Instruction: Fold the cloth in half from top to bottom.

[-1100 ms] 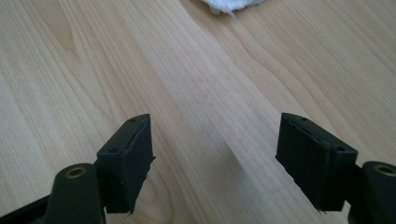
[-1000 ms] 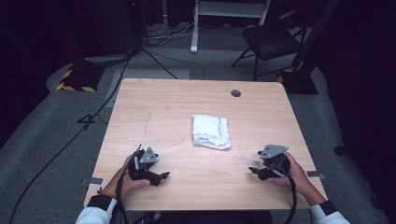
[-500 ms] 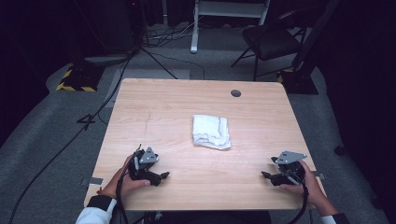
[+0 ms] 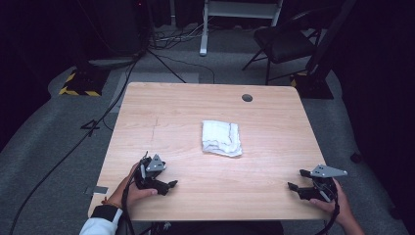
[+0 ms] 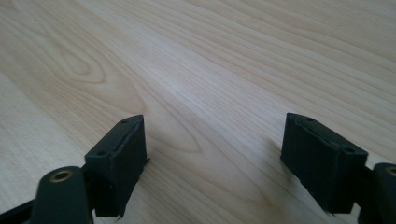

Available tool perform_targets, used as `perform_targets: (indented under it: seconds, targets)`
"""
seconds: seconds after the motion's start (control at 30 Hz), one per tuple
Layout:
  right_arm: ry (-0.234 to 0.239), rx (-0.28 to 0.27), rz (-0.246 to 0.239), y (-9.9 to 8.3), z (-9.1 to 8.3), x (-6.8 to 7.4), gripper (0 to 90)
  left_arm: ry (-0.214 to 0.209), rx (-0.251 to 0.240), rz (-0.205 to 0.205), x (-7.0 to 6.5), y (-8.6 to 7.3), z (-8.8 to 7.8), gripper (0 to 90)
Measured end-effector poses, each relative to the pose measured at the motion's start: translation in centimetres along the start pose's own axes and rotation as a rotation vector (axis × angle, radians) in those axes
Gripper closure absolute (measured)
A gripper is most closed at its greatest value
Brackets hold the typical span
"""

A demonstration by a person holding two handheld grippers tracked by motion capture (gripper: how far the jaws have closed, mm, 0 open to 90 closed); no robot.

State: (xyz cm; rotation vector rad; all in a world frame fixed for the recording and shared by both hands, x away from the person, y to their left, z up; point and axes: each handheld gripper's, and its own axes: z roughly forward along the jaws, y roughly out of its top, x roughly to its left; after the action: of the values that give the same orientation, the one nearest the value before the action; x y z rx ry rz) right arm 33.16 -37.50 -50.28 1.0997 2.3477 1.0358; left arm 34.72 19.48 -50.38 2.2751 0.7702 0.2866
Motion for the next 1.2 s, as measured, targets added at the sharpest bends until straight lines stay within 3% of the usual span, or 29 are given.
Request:
perform_targets:
  seconds: [1.2]
  targets:
    - [-0.029,-0.002,0.027,-0.22,-0.13,-0.1,20.6,-0.001,-0.001,0.001,0.09,0.08,0.09,14.1]
